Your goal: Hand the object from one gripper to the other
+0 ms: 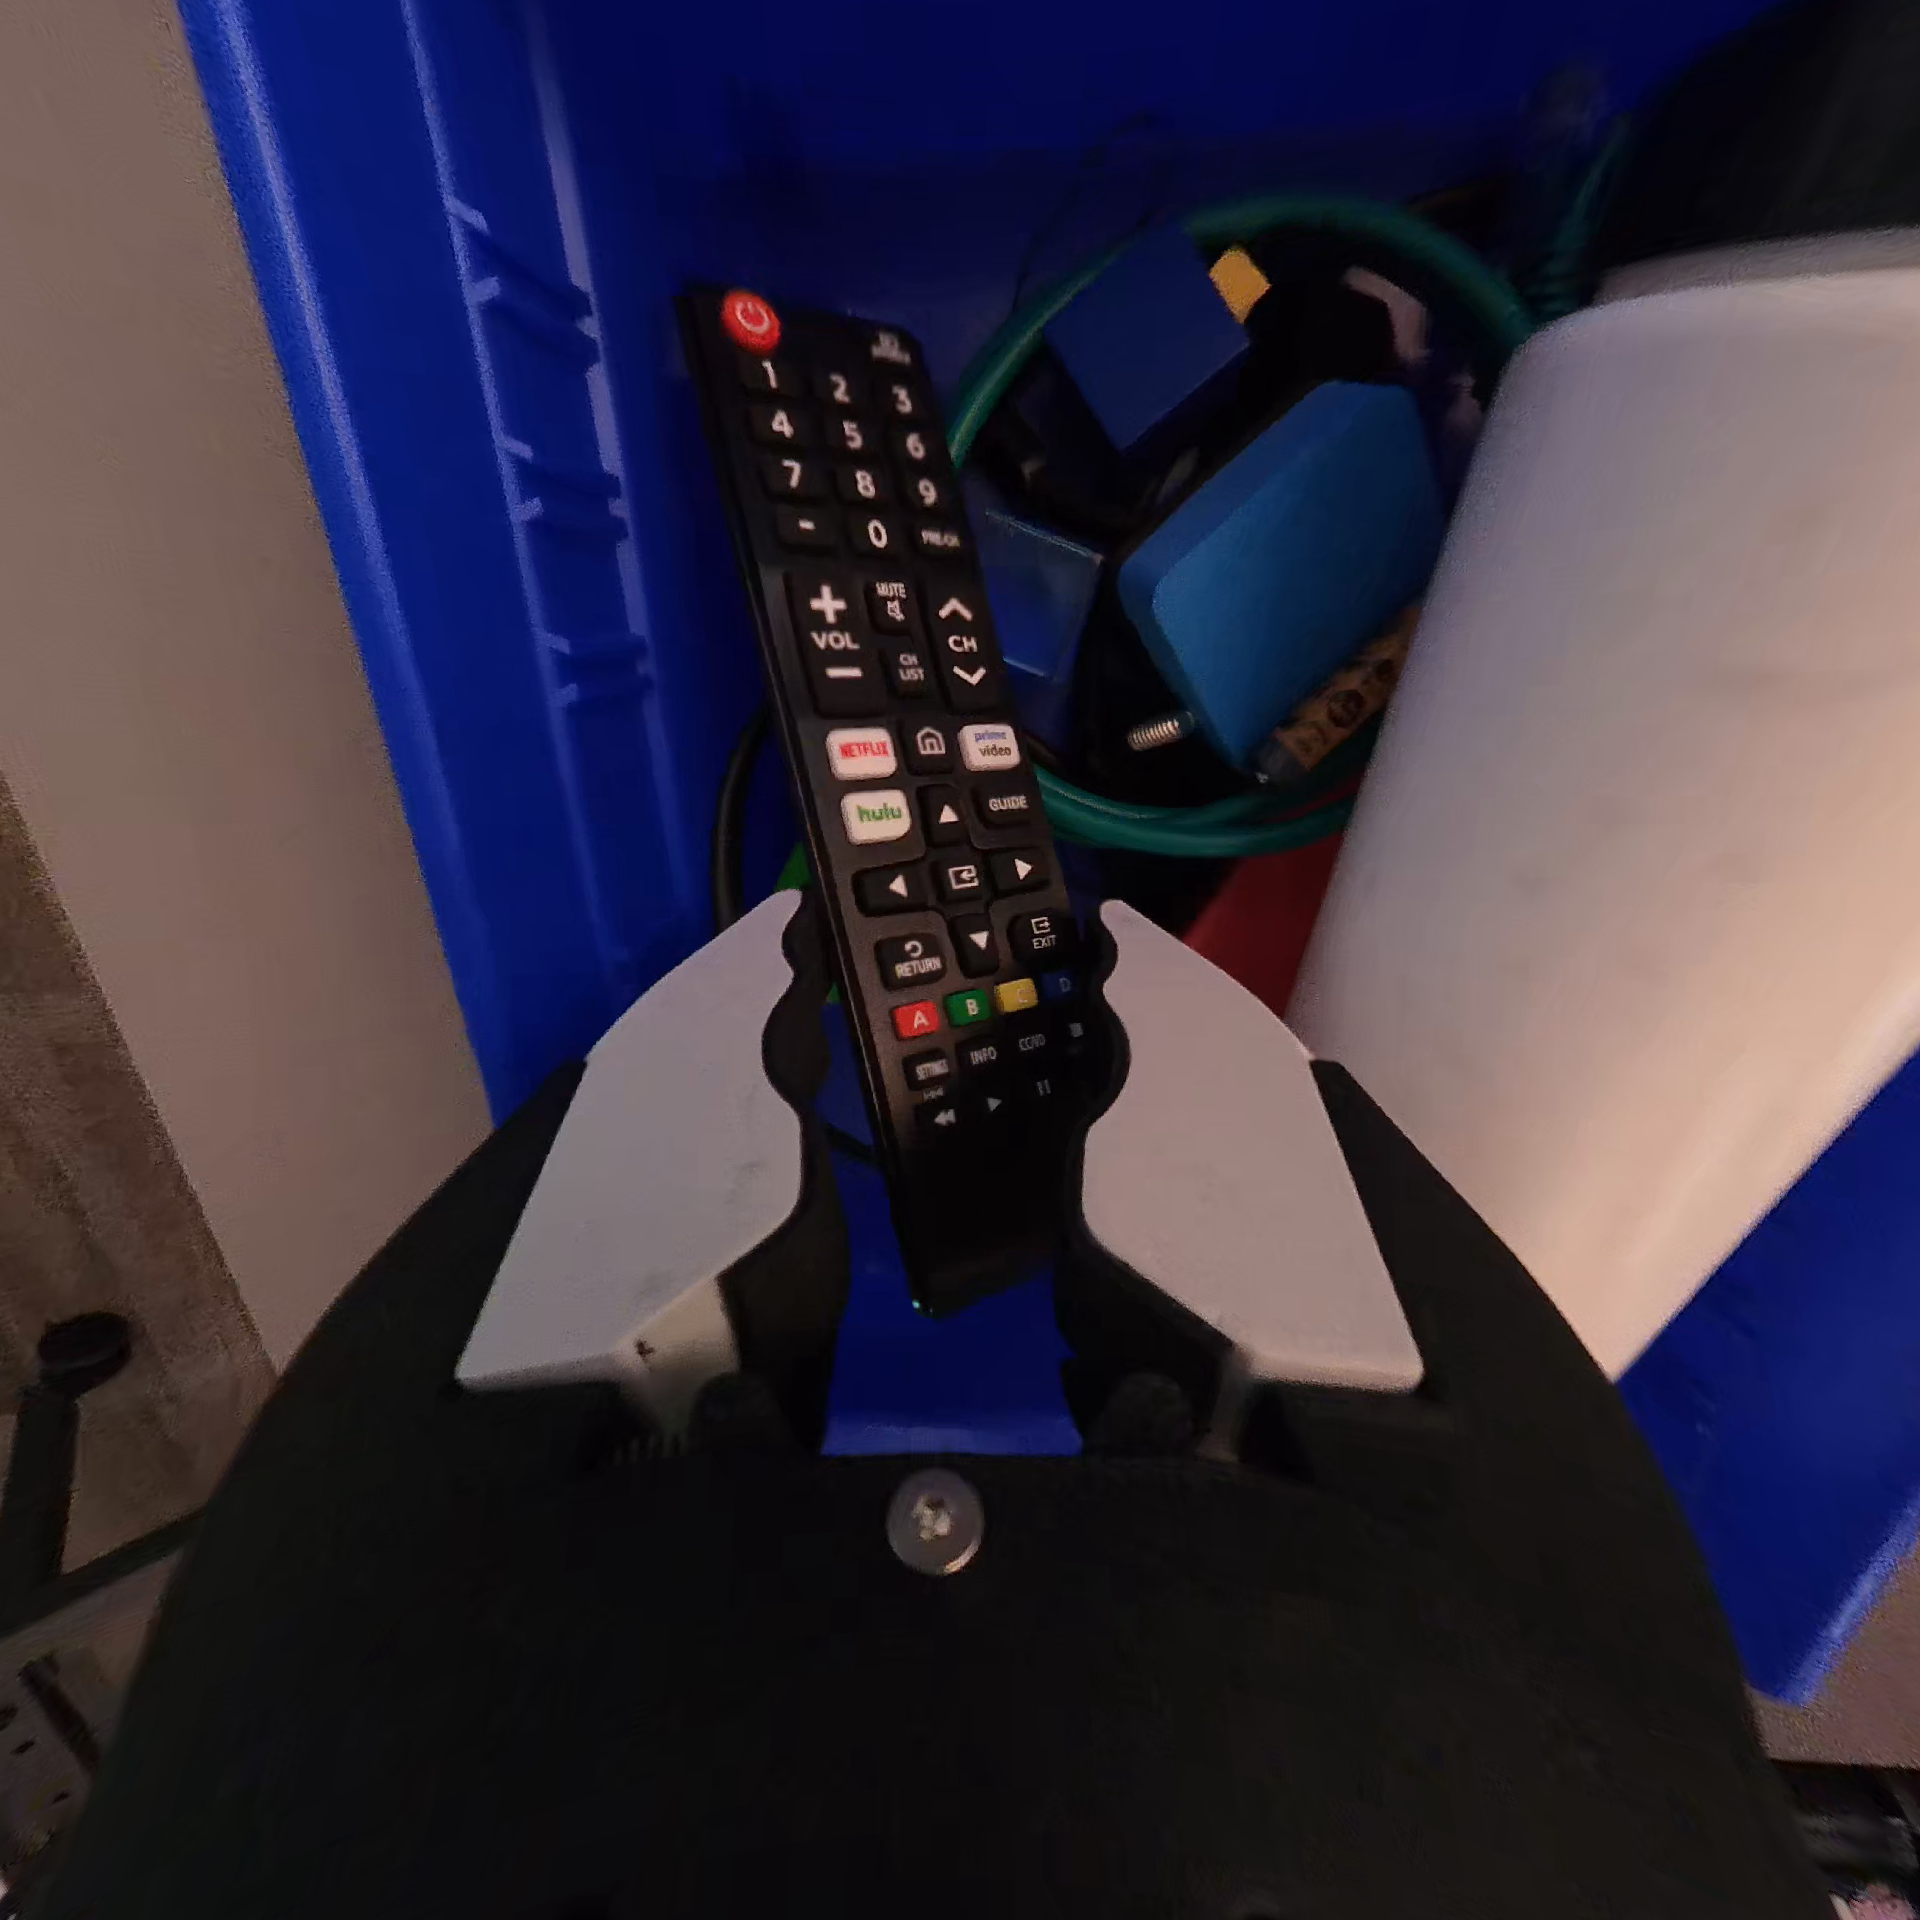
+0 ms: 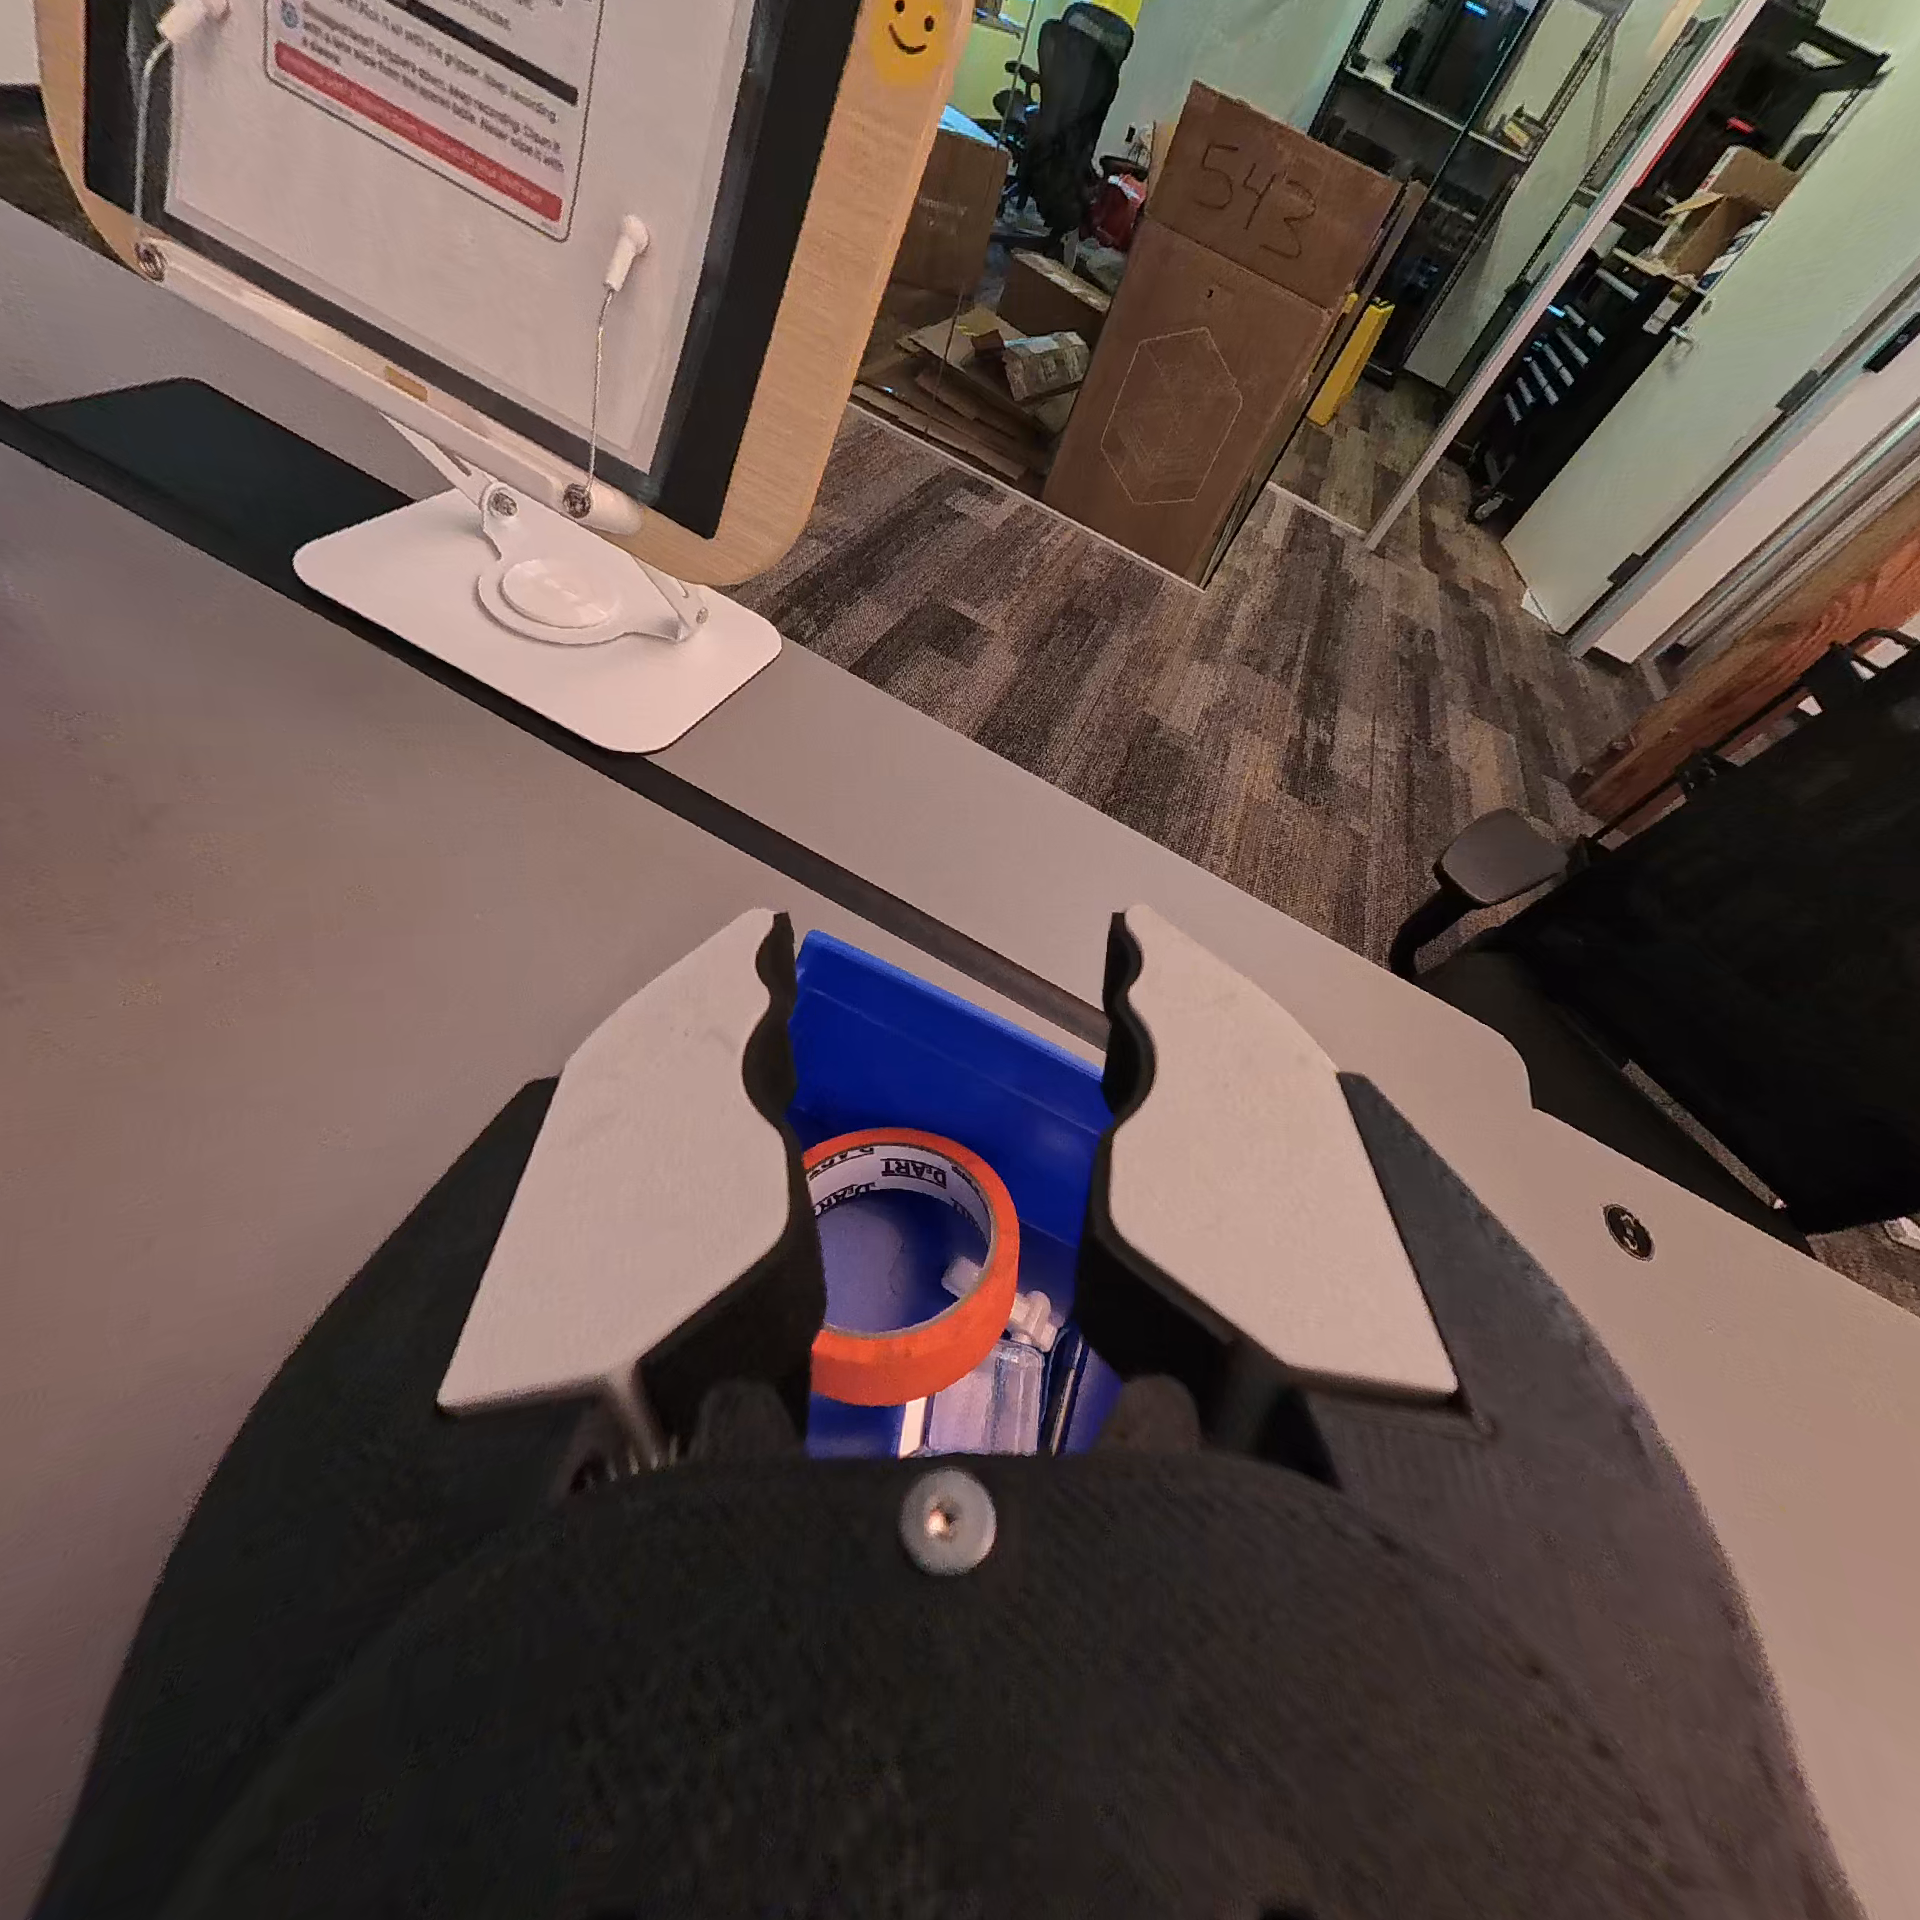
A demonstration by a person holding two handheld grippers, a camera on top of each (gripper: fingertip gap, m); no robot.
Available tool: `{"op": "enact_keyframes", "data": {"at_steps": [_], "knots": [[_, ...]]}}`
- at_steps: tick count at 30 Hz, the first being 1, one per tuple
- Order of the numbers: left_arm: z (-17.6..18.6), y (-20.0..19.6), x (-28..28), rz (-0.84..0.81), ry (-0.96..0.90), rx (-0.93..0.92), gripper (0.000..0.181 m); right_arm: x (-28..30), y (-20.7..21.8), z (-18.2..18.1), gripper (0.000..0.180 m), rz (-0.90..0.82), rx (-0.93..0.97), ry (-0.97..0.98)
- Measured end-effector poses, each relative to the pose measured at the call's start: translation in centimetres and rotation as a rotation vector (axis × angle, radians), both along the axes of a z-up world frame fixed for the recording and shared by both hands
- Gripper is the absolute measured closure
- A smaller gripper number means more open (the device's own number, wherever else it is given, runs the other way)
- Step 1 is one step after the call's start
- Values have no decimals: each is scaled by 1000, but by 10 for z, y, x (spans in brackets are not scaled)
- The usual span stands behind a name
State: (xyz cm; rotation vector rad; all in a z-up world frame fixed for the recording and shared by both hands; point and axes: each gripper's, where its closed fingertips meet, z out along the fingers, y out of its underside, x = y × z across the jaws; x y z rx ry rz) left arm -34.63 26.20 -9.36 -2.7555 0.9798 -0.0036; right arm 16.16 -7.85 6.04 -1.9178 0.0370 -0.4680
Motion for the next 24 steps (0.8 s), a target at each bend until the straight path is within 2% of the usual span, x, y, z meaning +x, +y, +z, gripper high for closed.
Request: {"op": "enact_keyframes", "data": {"at_steps": [10,12,18,21,24], "knots": [[35,-10,7,-58,-61,85,142,-5,6,-6,122,20,-32,-21],[50,-12,12,-79,-101,138,158,-7,8,-7,121,24,-41,-22],[82,-26,22,-154,-125,251,158,-10,13,-12,122,31,-68,-45],[112,-41,37,-220,-214,343,158,-14,17,-11,122,40,-65,-53],[152,-76,72,-391,-448,407,159,-30,27,-8,123,98,-34,-30]]}}
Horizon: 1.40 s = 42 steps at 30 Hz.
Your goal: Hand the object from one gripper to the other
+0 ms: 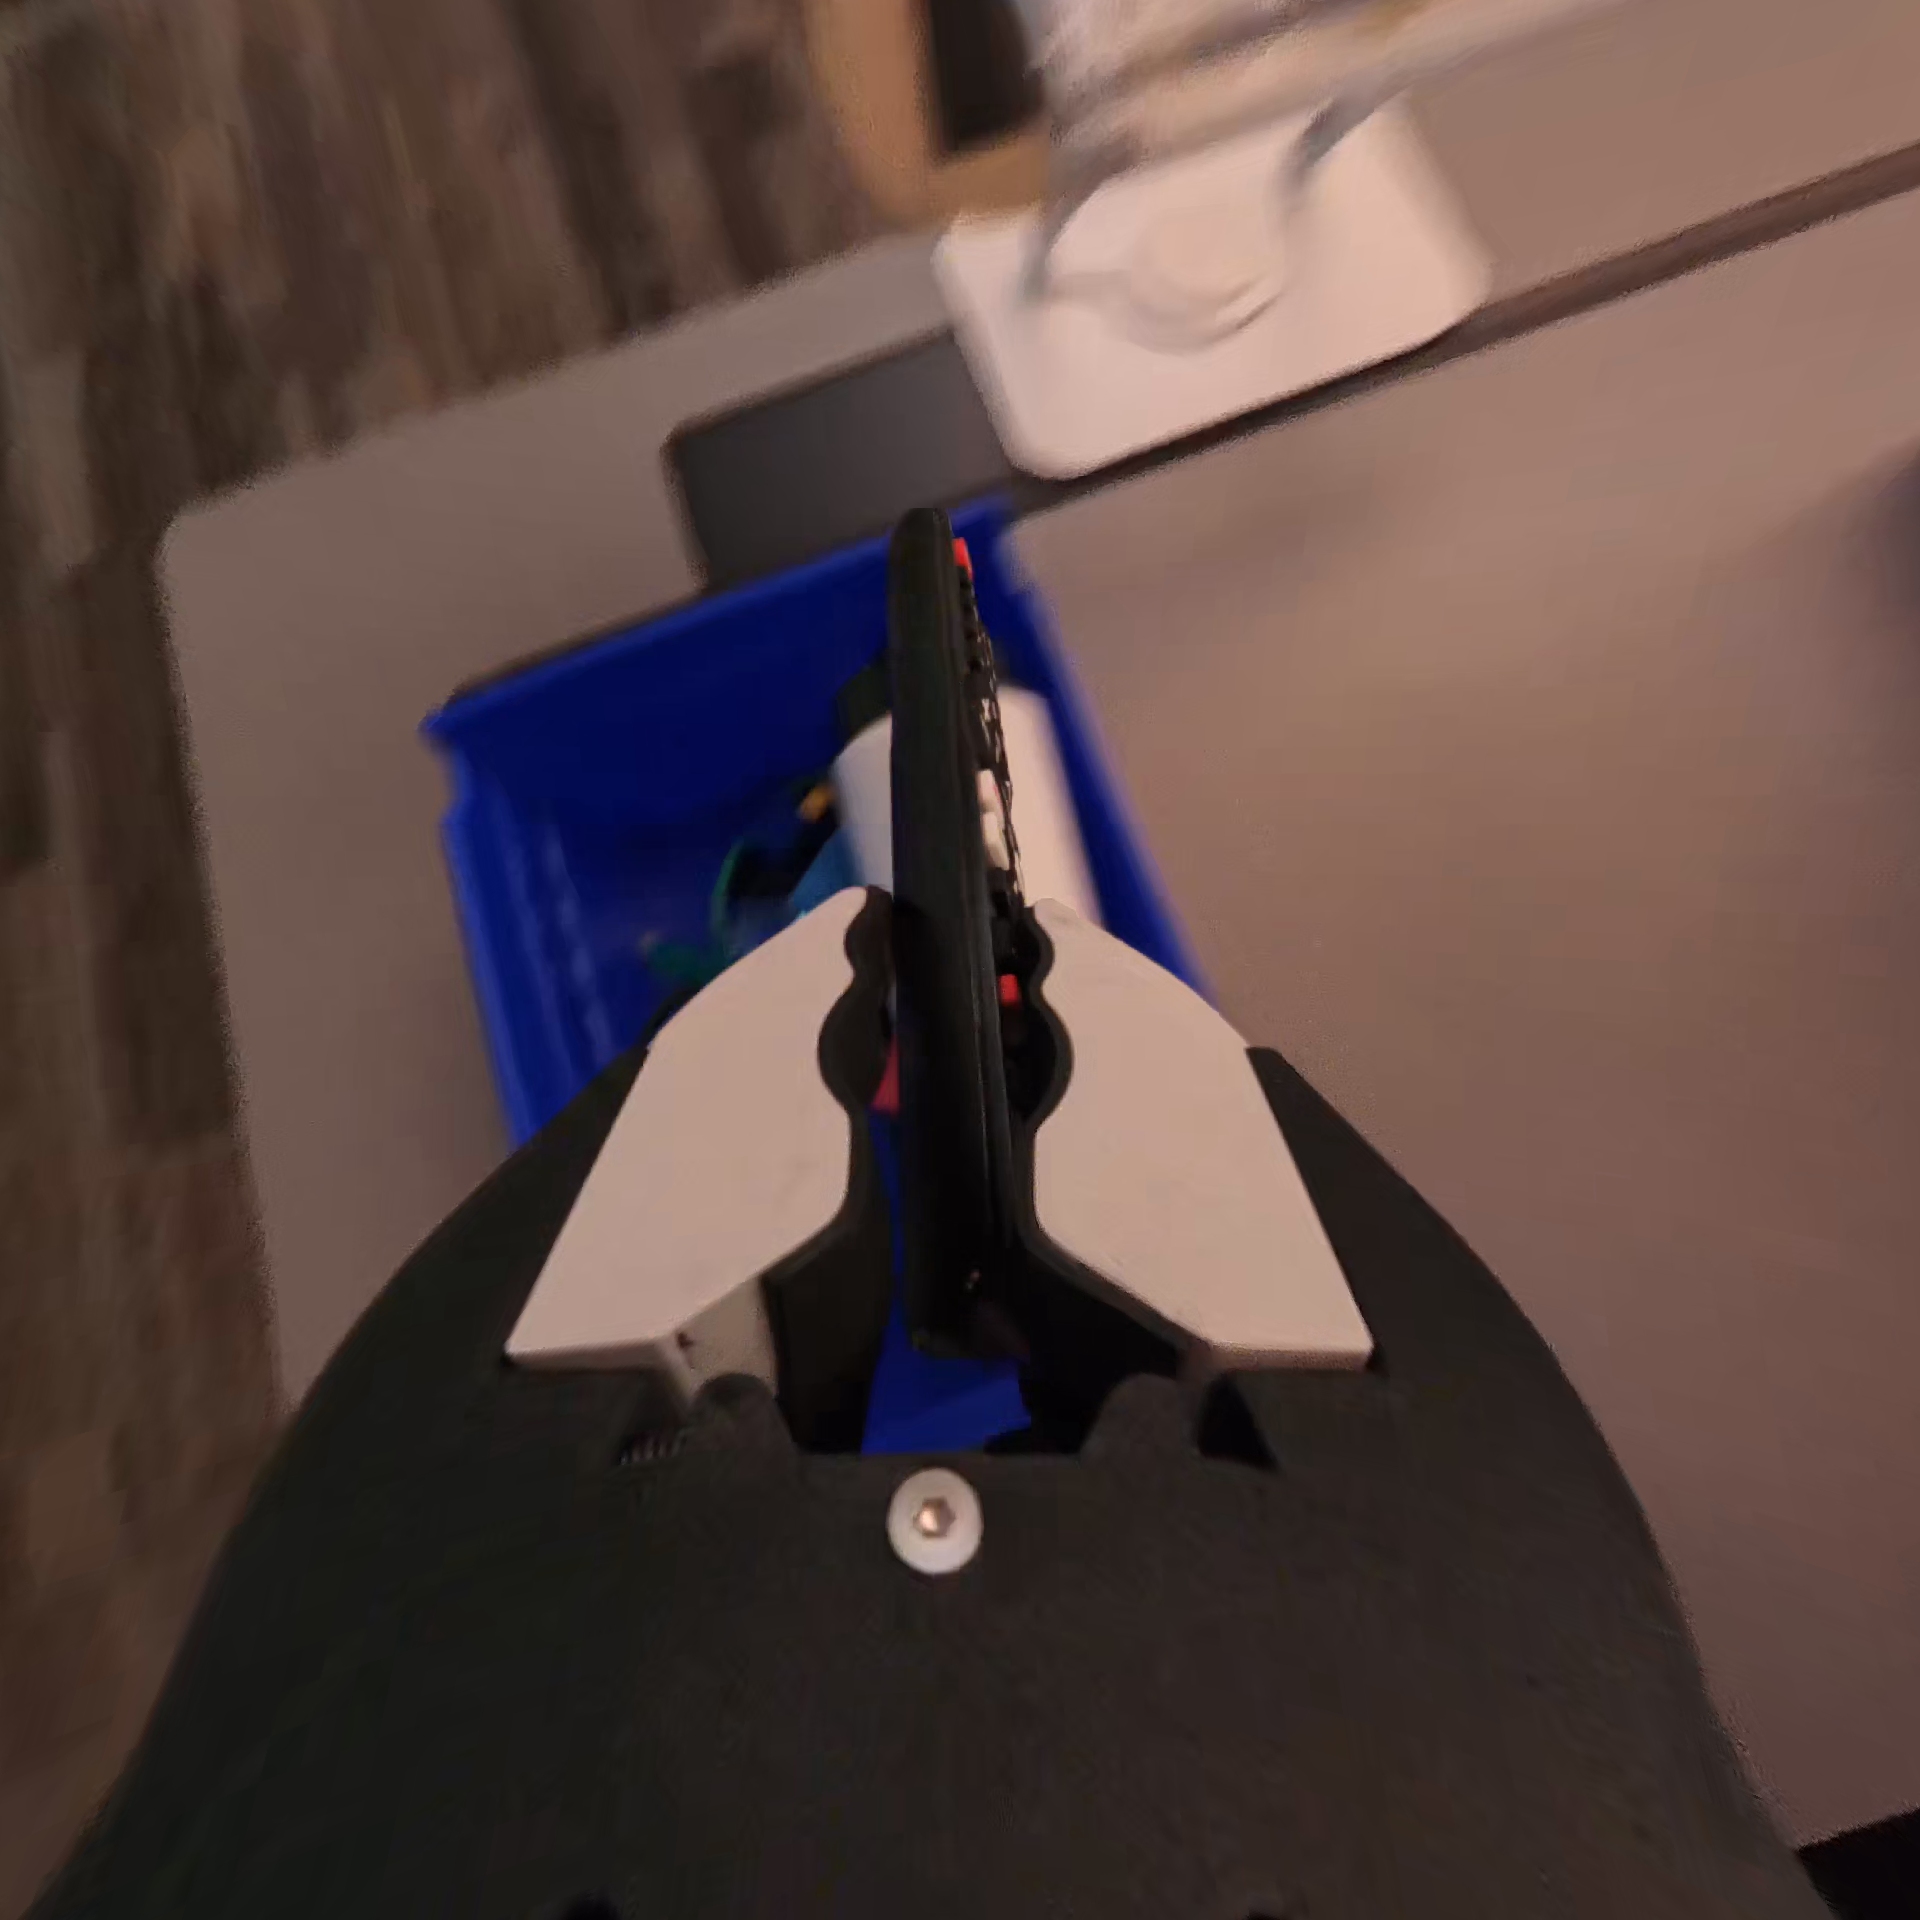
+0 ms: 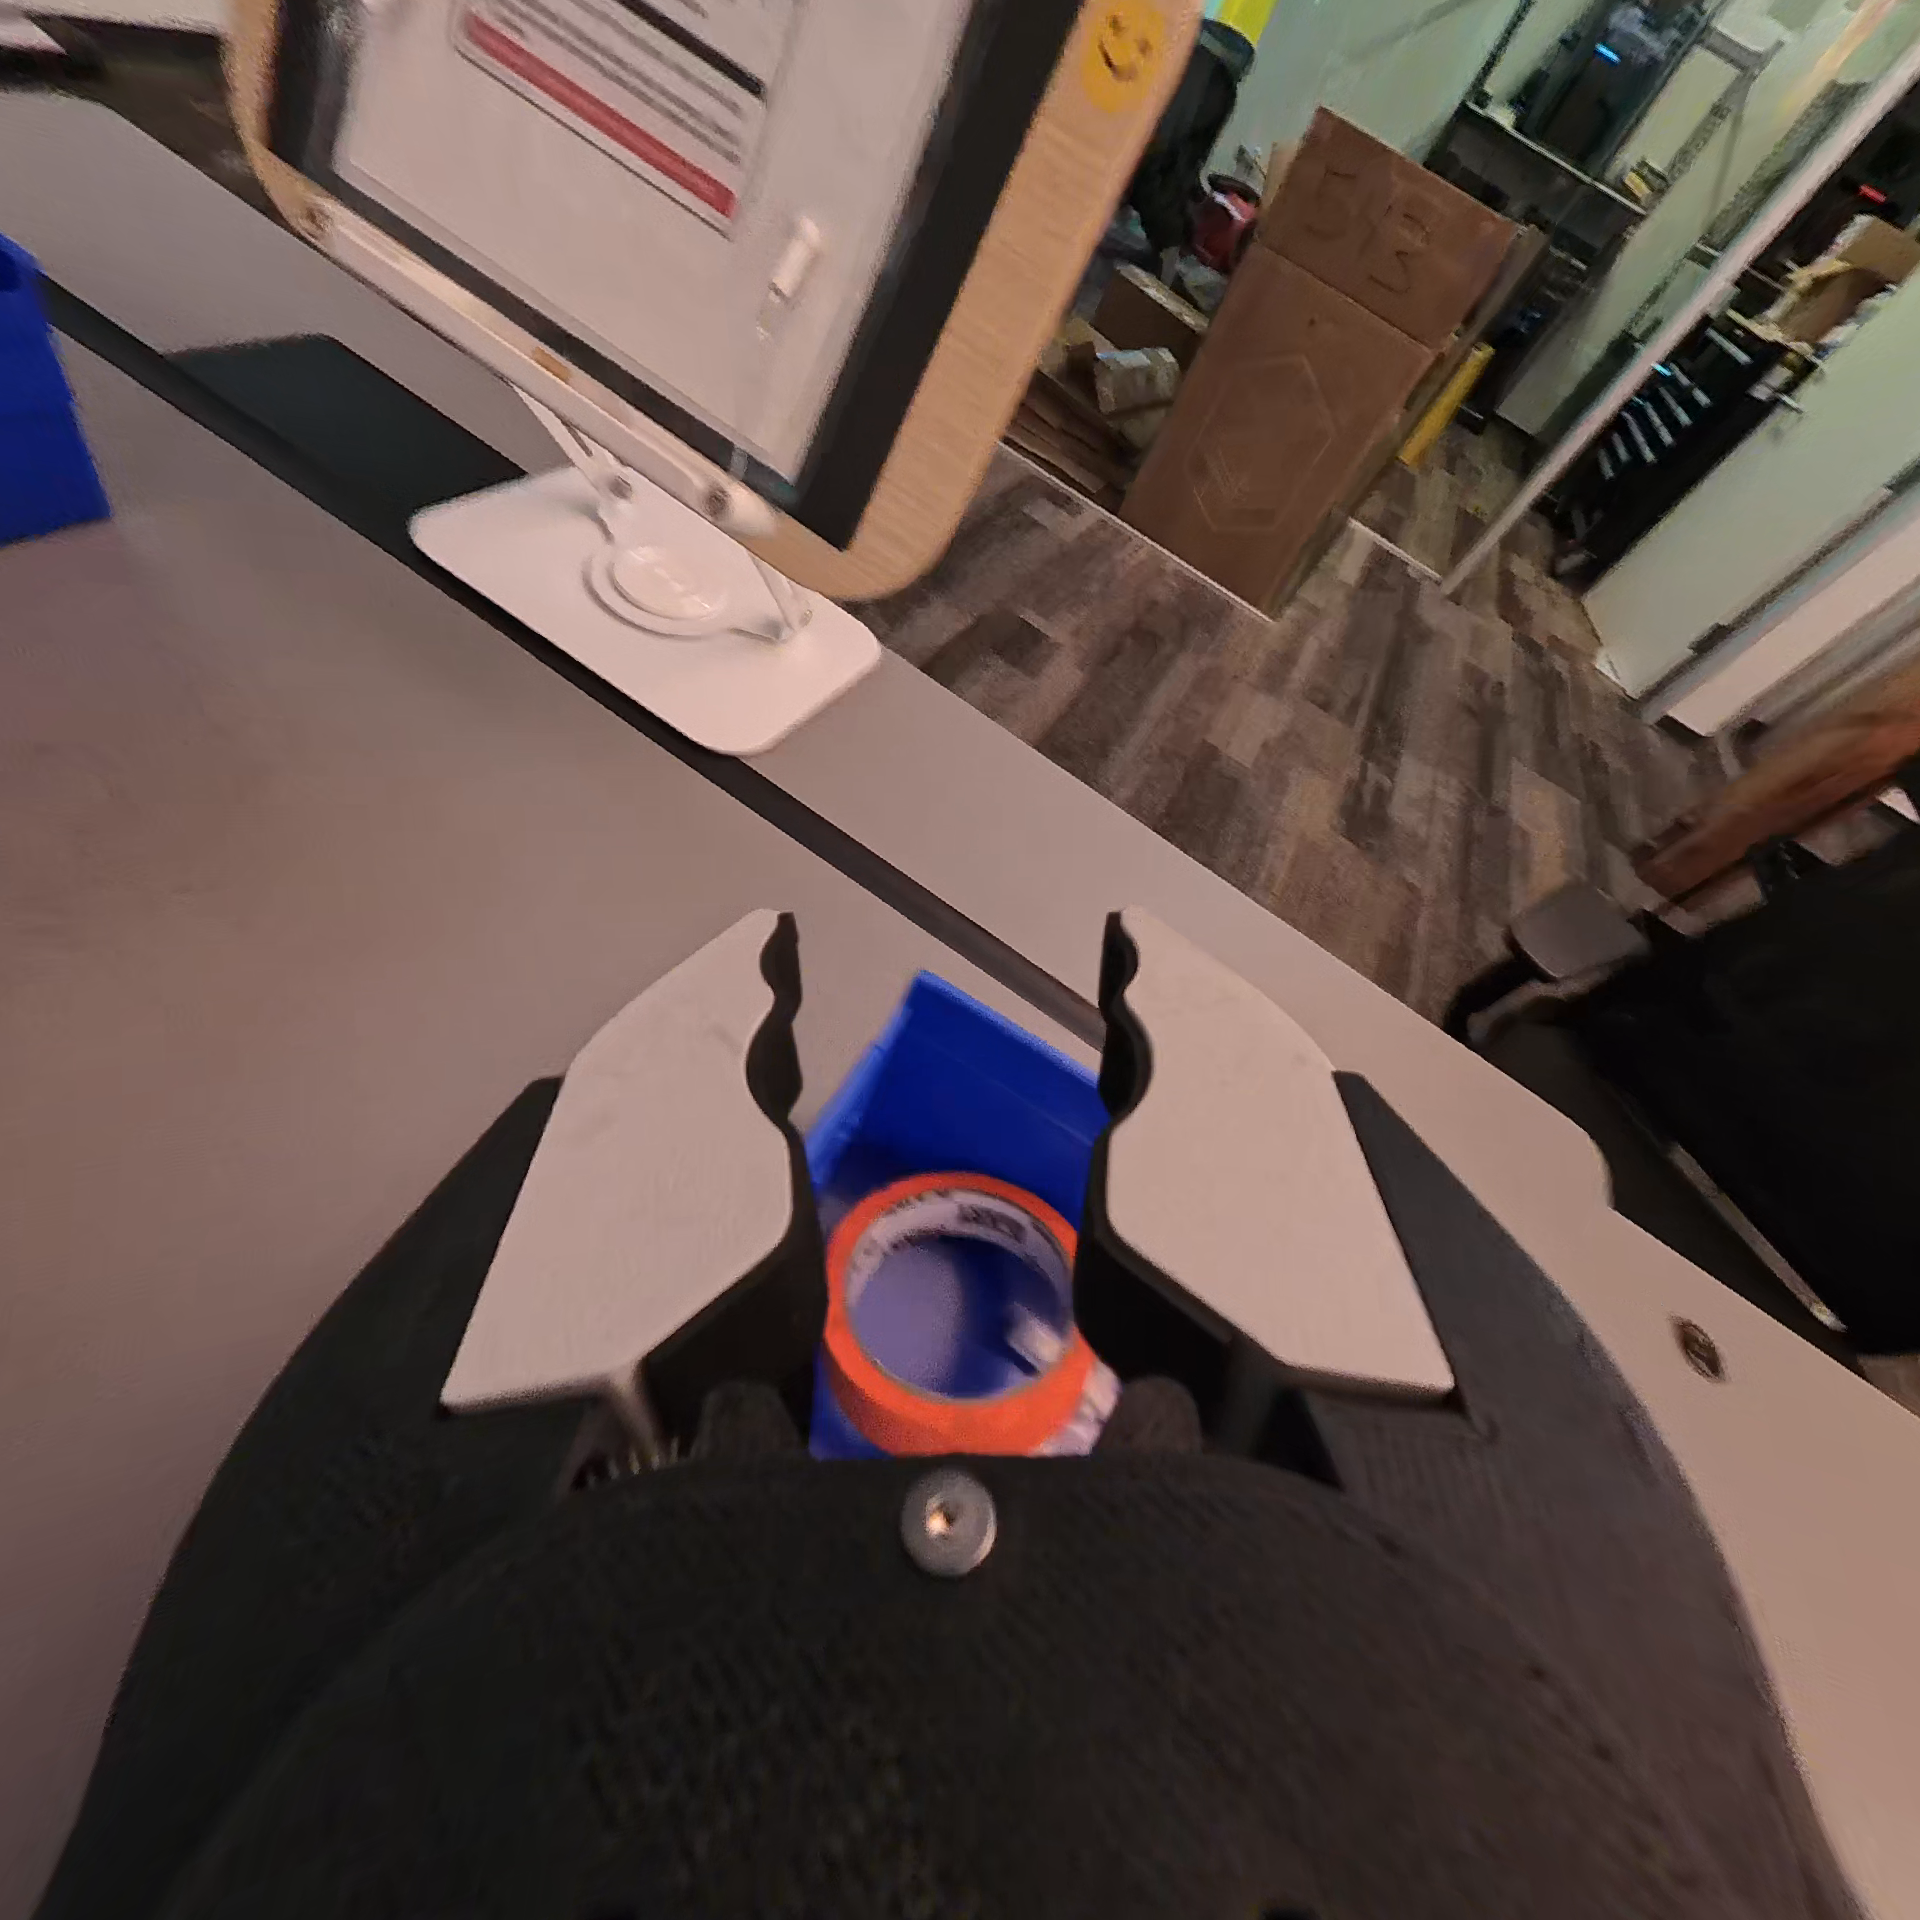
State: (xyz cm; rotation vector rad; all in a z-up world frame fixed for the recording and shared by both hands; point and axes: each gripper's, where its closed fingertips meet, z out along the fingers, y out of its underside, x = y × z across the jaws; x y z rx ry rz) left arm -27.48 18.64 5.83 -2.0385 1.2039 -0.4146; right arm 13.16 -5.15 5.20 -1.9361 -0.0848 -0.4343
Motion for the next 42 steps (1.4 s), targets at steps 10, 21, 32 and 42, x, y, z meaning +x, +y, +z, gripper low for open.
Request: {"op": "enact_keyframes", "data": {"at_steps": [10,21,32,42], "knots": [[76,-153,105,-708,-614,-160,159,-209,25,75,116,868,480,1186],[47,-205,159,-813,-746,-461,160,-243,32,58,153,920,610,1447],[52,-205,144,-903,-714,-323,127,-261,22,-5,155,1016,-166,848],[0,-234,152,-1047,-381,-33,113,-265,13,-50,155,908,-362,195]]}}
